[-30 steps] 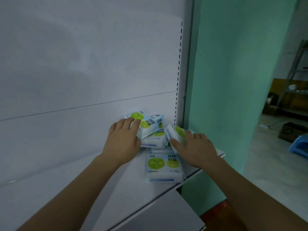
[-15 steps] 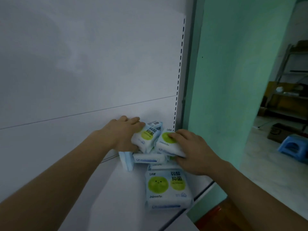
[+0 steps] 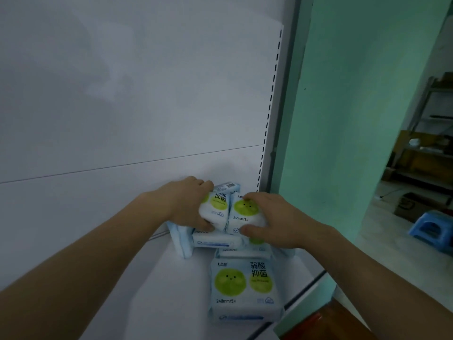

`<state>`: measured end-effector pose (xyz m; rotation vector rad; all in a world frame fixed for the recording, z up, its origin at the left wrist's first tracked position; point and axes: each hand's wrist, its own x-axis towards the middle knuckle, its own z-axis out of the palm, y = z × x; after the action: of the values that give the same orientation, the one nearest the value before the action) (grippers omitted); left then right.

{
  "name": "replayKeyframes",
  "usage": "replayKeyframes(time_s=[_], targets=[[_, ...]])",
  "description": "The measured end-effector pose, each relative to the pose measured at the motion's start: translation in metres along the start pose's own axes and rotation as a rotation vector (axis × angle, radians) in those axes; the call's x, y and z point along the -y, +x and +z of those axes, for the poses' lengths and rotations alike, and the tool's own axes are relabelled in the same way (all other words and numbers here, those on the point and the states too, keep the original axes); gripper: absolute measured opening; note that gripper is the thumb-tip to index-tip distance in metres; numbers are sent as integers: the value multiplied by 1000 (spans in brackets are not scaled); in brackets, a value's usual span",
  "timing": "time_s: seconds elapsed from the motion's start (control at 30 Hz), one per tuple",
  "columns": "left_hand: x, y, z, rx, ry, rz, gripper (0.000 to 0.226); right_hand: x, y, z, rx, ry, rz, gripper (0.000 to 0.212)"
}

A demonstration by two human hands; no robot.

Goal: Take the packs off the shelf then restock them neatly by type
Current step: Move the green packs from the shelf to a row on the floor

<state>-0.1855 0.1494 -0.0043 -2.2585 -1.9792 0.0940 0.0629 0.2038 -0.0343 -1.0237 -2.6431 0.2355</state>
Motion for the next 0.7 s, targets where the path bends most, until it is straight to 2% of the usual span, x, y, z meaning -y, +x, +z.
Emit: replayKeyframes(time_s=[0.07,0.2,0.47,0.6,0.7], targets=[[0,-5,-2,-59,-56,7,94,-1,5,-6,1,-29,-27,88],[-3,-15,-11,-165,-91,-5,111,-7,14,-17,-108,-85,-167,85],[-42,-52,-28,-314,-63,-237,106,-14,22,-34,-171,-7,-439,87],[-63,-84,-24,-338,-18,-380,102,-8,25,-31,-102,-4,-598,97],[-74,-121,-24,-359,-2,-495,101,14,26,-28,-113,-26,-684,93]])
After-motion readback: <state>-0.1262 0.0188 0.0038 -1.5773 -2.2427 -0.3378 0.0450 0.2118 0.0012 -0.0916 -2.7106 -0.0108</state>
